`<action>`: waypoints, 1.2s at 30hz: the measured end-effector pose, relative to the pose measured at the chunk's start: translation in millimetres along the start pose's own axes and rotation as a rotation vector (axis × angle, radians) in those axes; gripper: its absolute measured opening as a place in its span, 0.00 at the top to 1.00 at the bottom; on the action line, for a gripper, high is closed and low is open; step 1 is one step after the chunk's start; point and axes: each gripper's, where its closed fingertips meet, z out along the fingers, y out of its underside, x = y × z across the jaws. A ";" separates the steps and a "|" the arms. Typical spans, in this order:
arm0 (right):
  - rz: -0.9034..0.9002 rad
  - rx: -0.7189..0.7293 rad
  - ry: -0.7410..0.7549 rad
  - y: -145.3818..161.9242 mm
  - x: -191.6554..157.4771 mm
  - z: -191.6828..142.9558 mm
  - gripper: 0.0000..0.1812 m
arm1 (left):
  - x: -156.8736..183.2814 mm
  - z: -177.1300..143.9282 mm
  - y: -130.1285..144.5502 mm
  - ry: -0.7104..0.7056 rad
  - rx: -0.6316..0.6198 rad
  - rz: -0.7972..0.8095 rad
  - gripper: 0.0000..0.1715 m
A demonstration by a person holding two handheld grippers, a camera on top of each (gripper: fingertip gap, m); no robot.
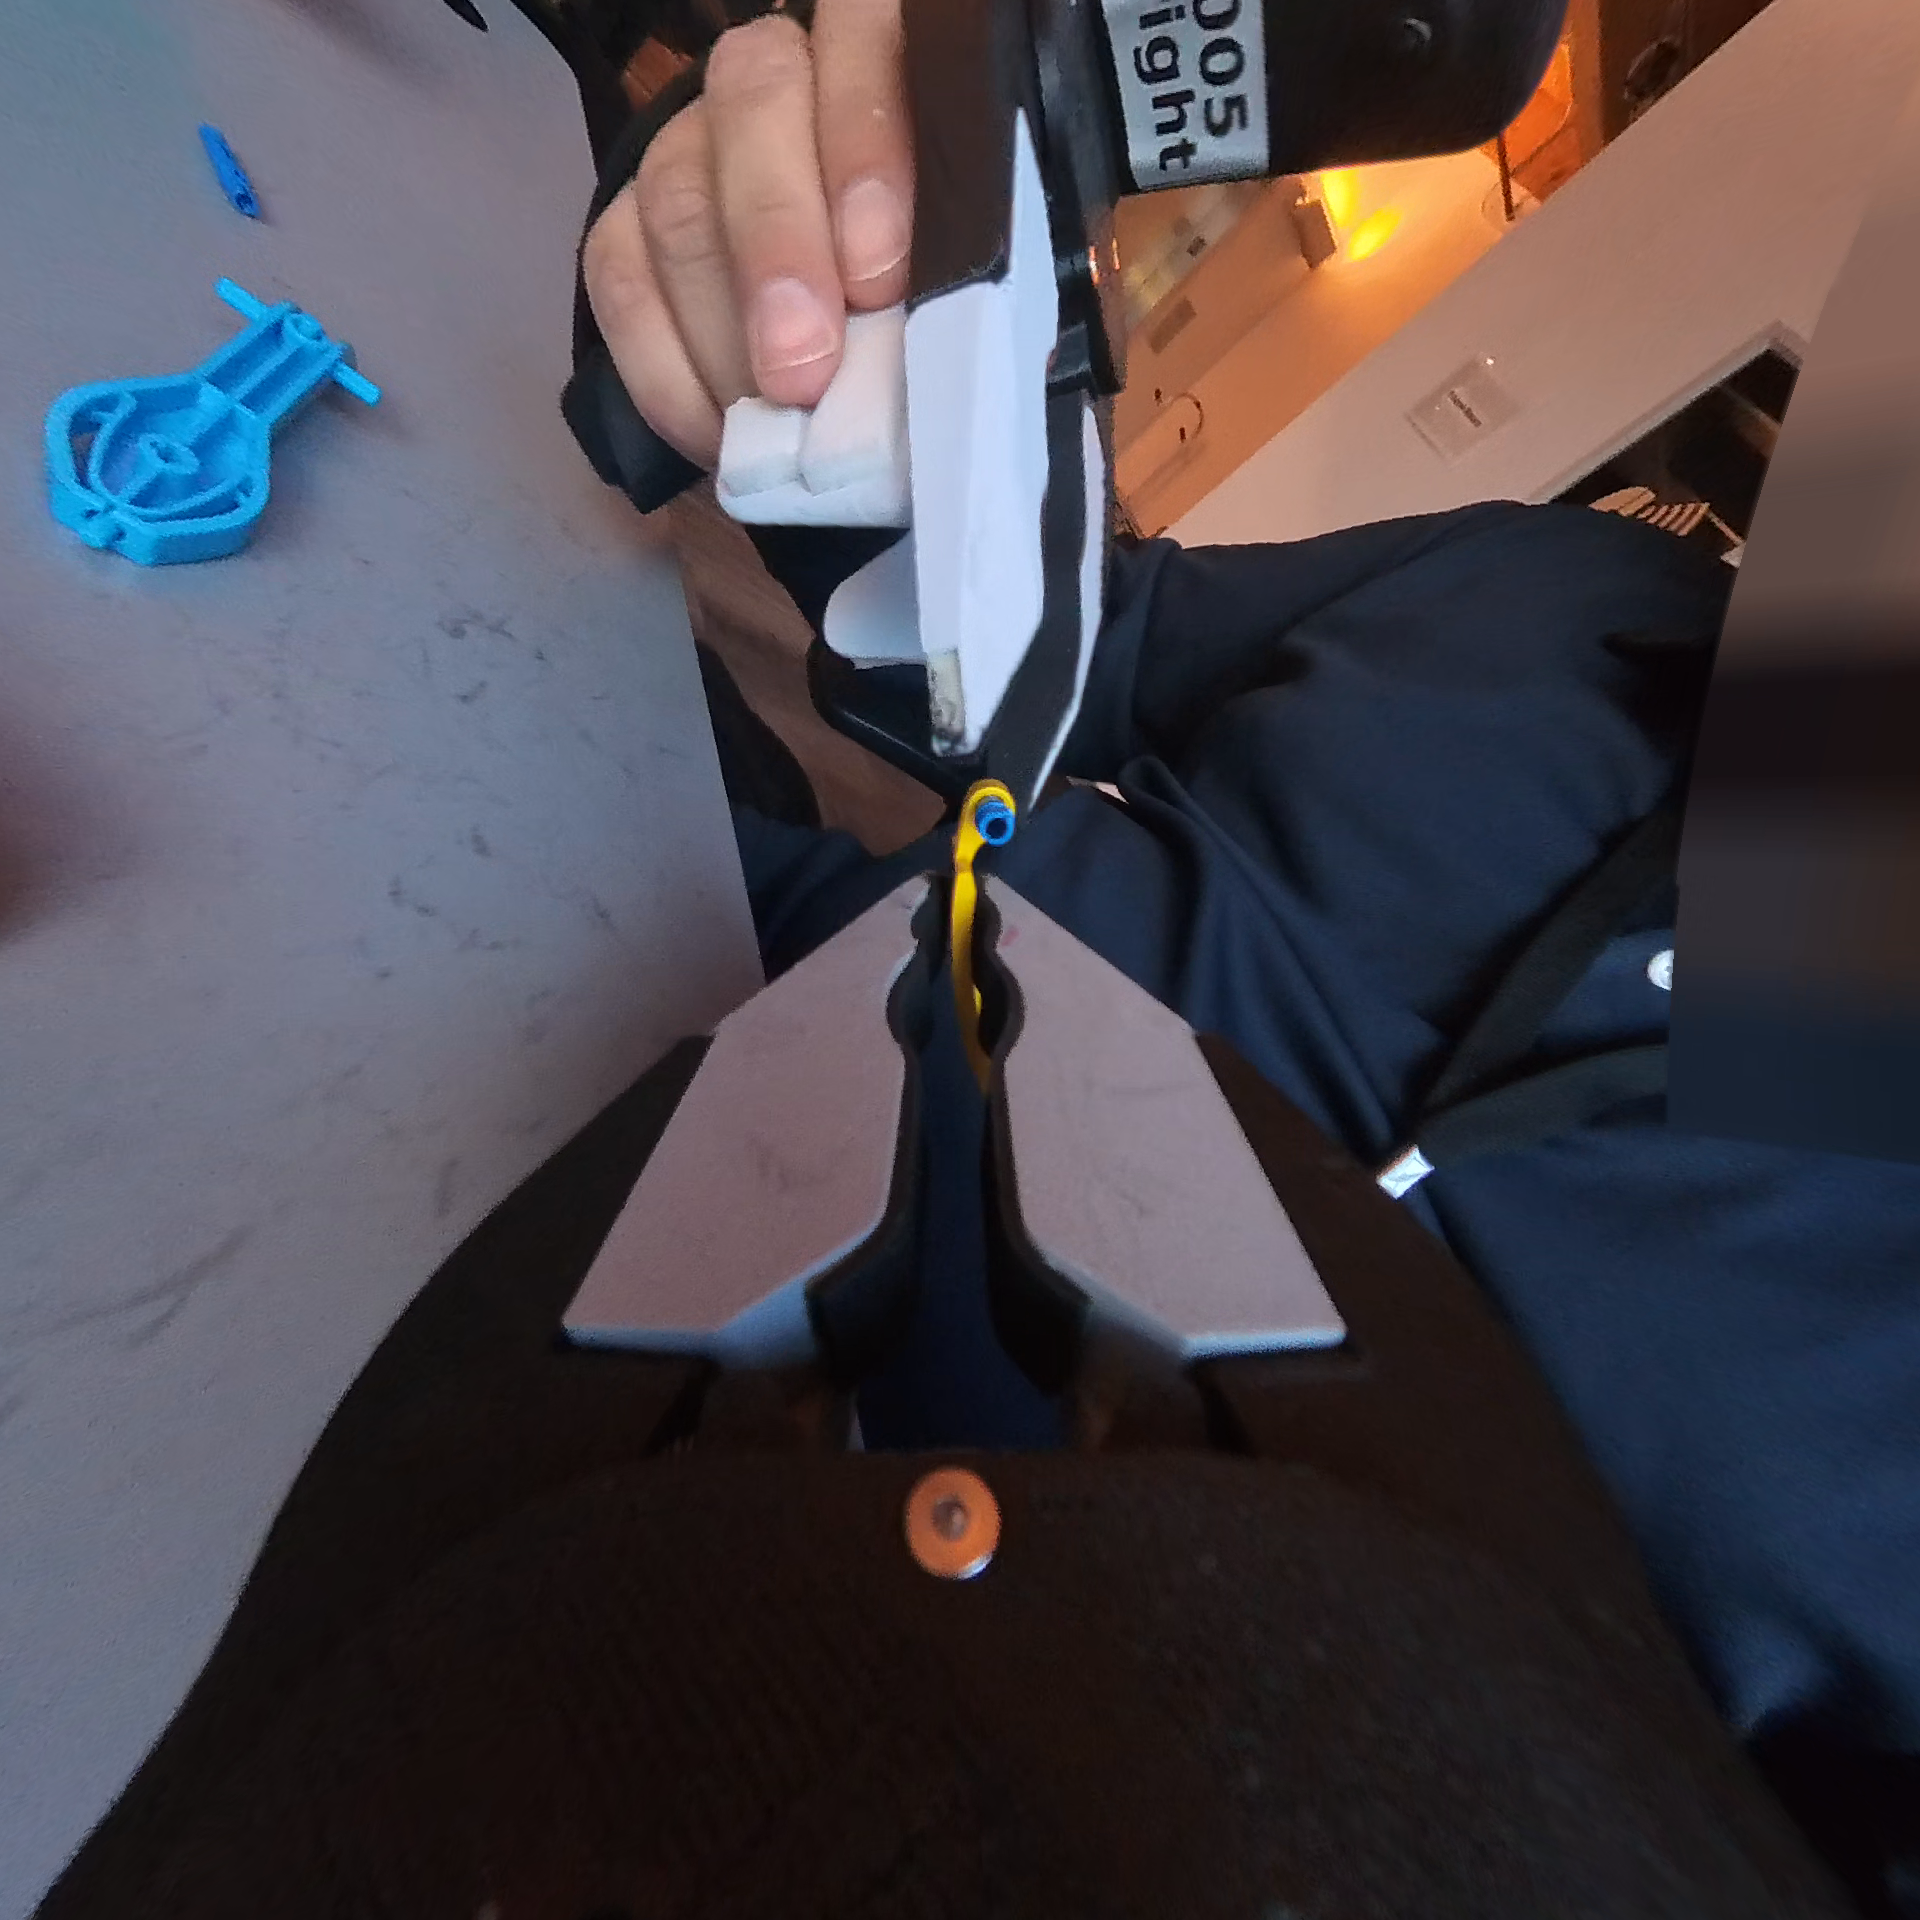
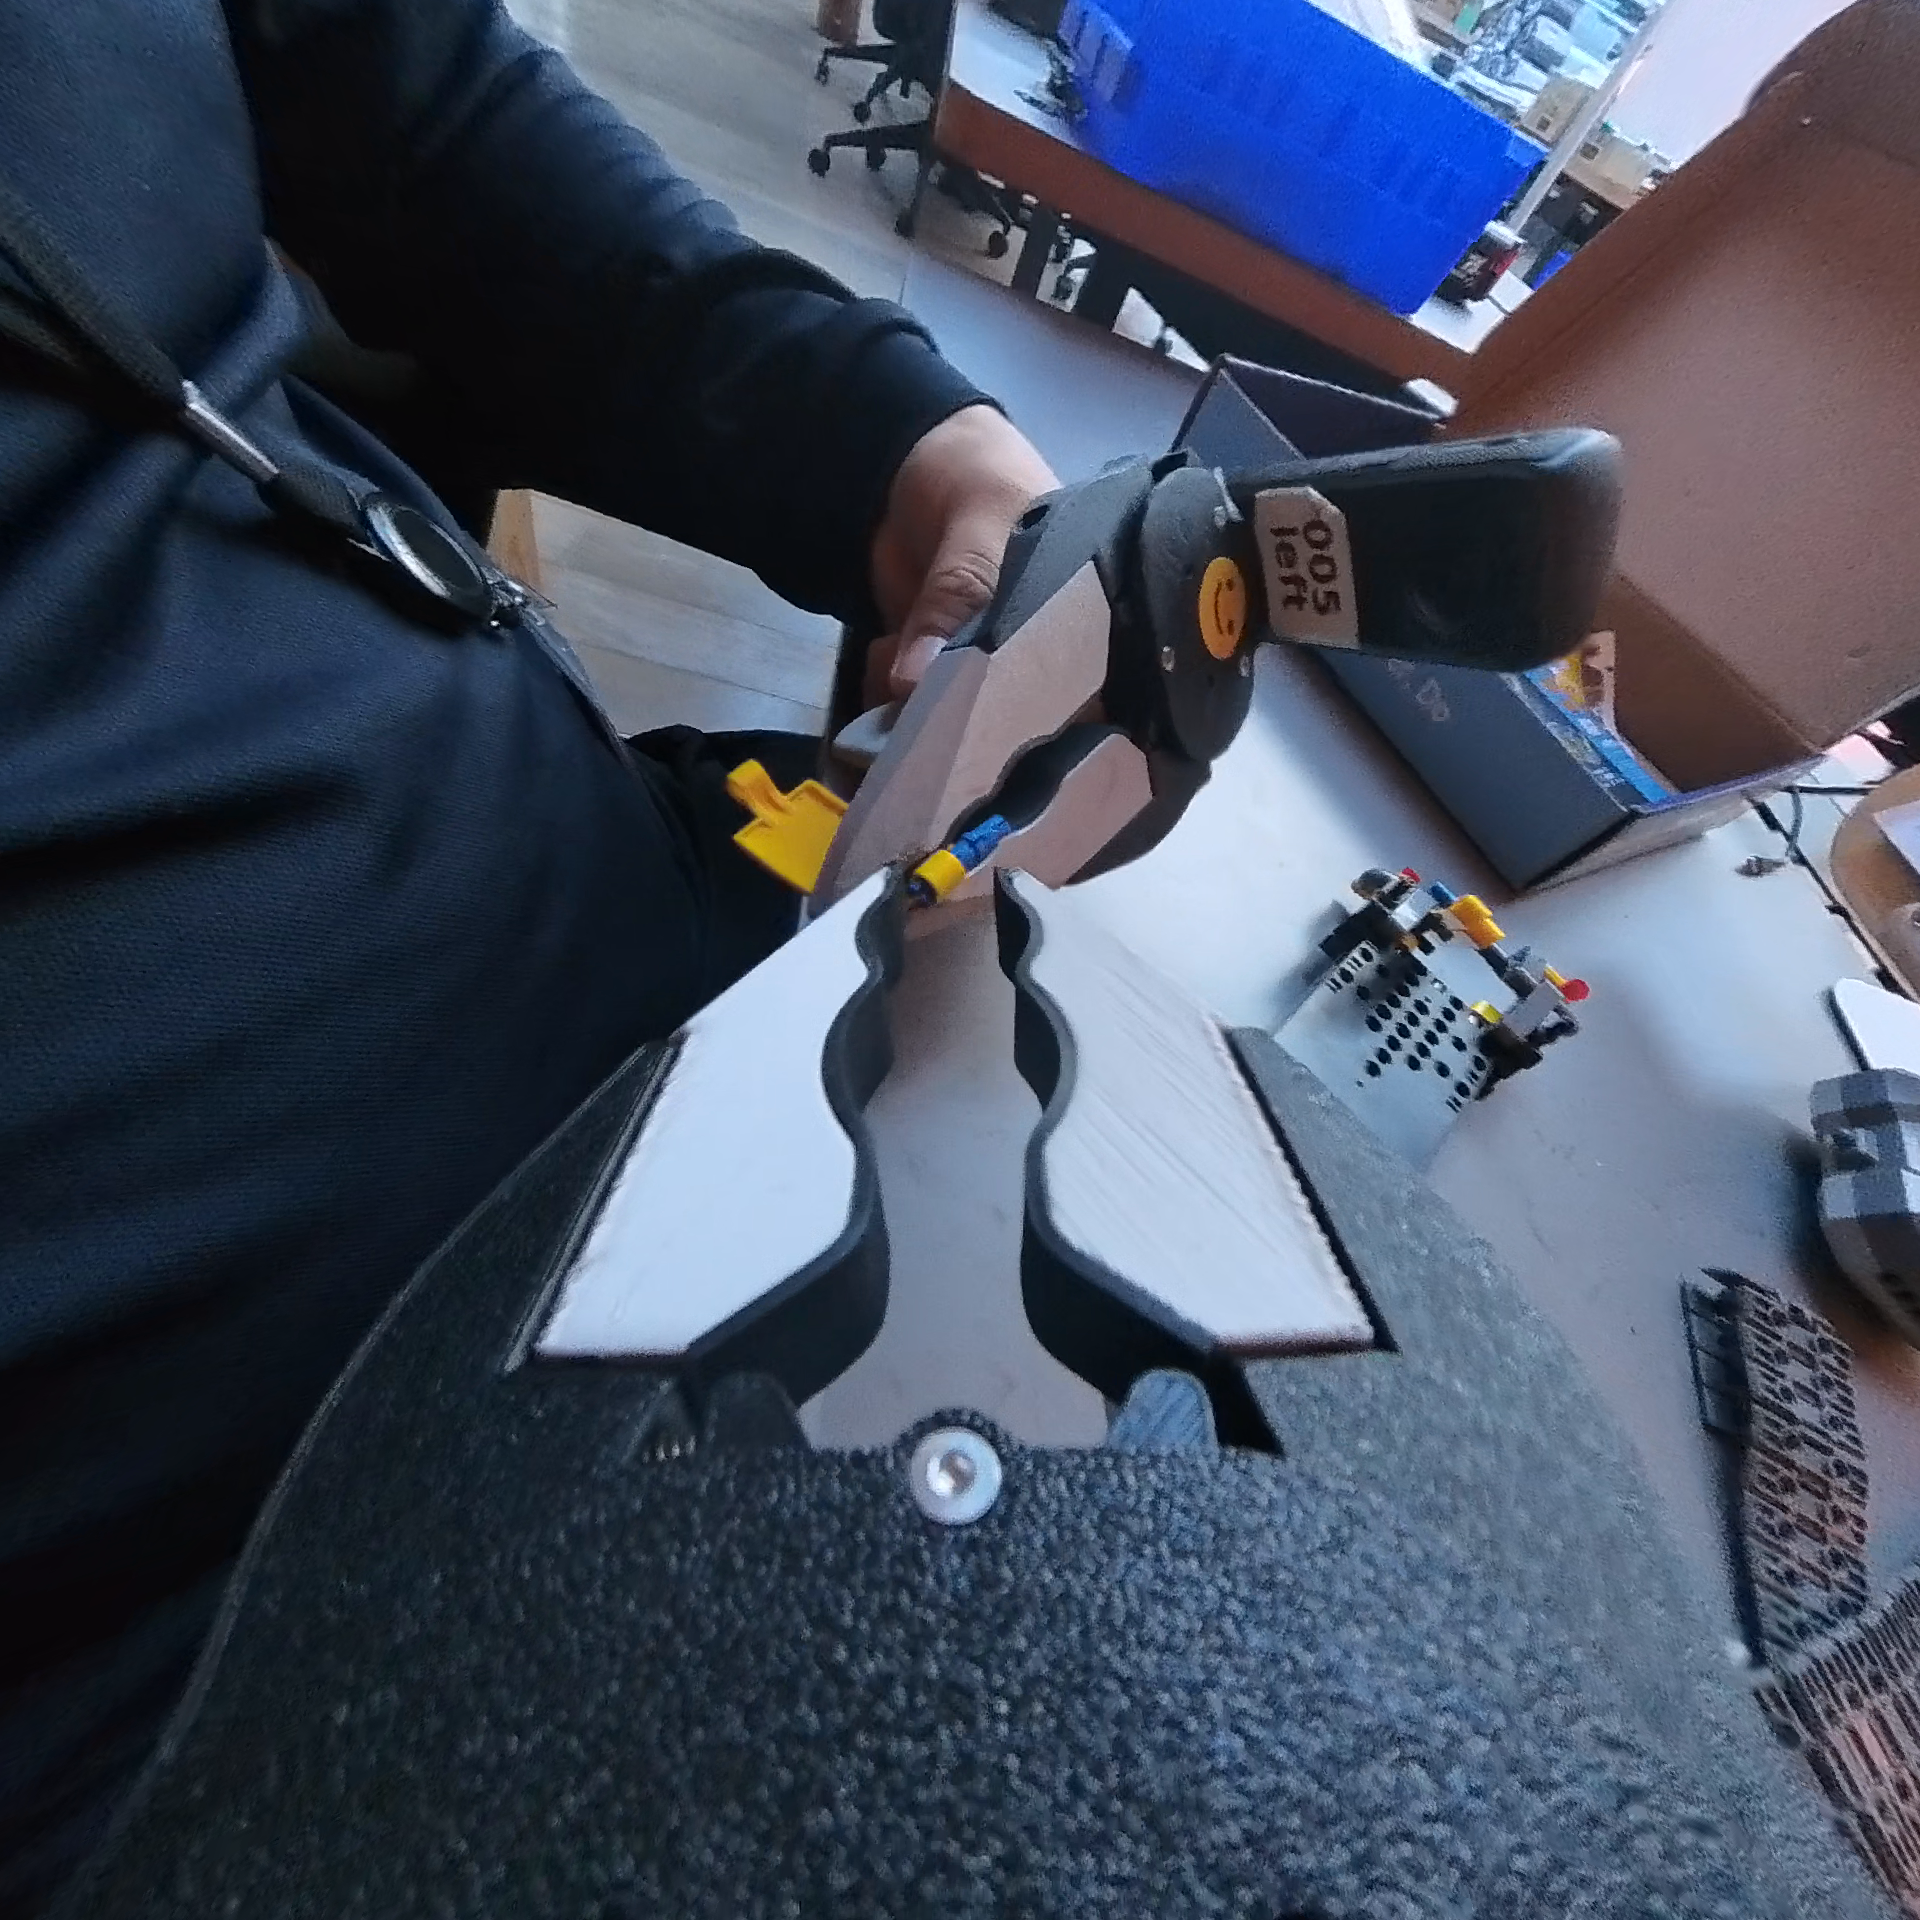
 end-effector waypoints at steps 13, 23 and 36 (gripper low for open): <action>0.342 0.004 -0.112 9.4 3.4 5.1 0.89 | -15.2 0.4 2.4 -0.118 -0.025 0.002 0.99; 0.472 -0.064 -0.048 36.1 17.8 6.6 0.97 | -39.9 -13.0 0.3 -0.343 -0.057 0.059 0.99; 0.444 -0.114 -0.004 47.9 21.2 8.8 0.96 | -65.0 -20.7 1.0 -0.687 -0.186 0.308 0.99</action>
